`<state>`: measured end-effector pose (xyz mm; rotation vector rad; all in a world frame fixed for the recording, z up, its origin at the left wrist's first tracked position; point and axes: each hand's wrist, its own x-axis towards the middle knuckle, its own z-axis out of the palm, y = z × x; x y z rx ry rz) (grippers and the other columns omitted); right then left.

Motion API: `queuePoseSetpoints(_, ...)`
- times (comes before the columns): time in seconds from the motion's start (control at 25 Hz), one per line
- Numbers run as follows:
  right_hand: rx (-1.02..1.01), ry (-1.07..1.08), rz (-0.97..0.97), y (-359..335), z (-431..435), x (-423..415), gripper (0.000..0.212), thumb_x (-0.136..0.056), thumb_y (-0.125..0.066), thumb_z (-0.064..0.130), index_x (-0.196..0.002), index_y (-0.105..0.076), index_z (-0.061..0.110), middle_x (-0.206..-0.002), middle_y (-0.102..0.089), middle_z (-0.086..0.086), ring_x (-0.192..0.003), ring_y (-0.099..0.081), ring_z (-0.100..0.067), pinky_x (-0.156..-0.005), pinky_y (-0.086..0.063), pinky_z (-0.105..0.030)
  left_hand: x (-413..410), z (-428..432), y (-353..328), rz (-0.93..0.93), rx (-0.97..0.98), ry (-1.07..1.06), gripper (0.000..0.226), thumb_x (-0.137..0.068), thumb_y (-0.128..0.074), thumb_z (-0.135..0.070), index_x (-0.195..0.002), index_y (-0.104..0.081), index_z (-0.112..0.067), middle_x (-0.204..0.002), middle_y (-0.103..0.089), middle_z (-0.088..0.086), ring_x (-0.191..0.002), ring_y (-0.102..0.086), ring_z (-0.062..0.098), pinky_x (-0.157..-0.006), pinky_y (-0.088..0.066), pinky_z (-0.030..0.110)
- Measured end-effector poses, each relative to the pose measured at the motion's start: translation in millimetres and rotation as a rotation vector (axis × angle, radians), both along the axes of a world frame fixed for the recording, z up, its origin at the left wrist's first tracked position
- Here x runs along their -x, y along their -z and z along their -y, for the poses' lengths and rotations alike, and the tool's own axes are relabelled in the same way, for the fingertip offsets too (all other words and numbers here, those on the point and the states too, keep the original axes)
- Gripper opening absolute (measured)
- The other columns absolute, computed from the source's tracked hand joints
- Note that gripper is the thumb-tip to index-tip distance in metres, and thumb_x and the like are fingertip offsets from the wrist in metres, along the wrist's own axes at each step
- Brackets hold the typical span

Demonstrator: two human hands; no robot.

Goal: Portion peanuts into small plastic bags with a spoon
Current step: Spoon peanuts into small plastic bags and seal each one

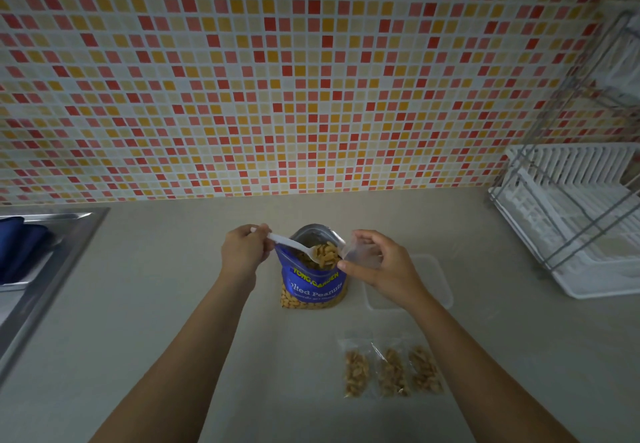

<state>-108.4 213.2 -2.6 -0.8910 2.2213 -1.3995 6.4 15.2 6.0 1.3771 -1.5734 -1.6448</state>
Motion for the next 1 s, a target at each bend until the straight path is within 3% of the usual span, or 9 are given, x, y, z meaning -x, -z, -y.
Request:
queuePoseSetpoints(0.28,-0.163,-0.001,-0.229,-11,15,-2,0.063,-0.061,-0.081,0.043,-0.116,-0.057,0.024,-0.111,-0.061,0.007,-0.098,-0.057,-0.012,-0.085,-0.05,-0.033,-7,19,-4,-0.083,-0.04,-0.037,0.021,-0.093,-0.049,-0.017,-0.092,-0.063,-0.002,-0.069,-0.055,0.007,-0.064,-0.049,0.016,-0.061,-0.045,0.025)
queuePoseSetpoints(0.56,-0.218,0.015,-0.263,-12,27,-10,0.063,-0.063,-0.078,0.045,-0.117,-0.056,0.025,-0.115,-0.062,0.005,-0.102,-0.057,-0.015,-0.083,-0.048,-0.03,-5,24,-33,-0.165,-0.057,-0.043,0.018,-0.093,-0.048,-0.016,-0.09,-0.062,-0.006,-0.072,-0.054,0.007,-0.065,-0.049,0.014,-0.063,-0.045,0.024)
queuePoseSetpoints(0.76,-0.16,0.032,-0.232,-9,35,-17,0.054,-0.063,-0.077,0.043,-0.111,-0.059,0.026,-0.108,-0.063,0.007,-0.097,-0.058,-0.012,-0.079,-0.05,-0.03,-4,9,-43,-0.09,0.224,0.093,0.021,-0.093,-0.05,-0.02,-0.094,-0.064,-0.005,-0.07,-0.059,0.004,-0.064,-0.054,0.014,-0.062,-0.047,0.024)
queuePoseSetpoints(1.0,-0.035,0.019,-0.188,-6,40,-25,0.051,-0.063,-0.081,0.038,-0.107,-0.061,0.026,-0.103,-0.065,0.007,-0.091,-0.06,-0.009,-0.078,-0.051,-0.028,-14,-16,-73,-0.073,0.649,0.438,0.019,-0.091,-0.053,-0.023,-0.087,-0.067,-0.011,-0.068,-0.064,-0.002,-0.057,-0.06,0.002,-0.058,-0.047,0.015)
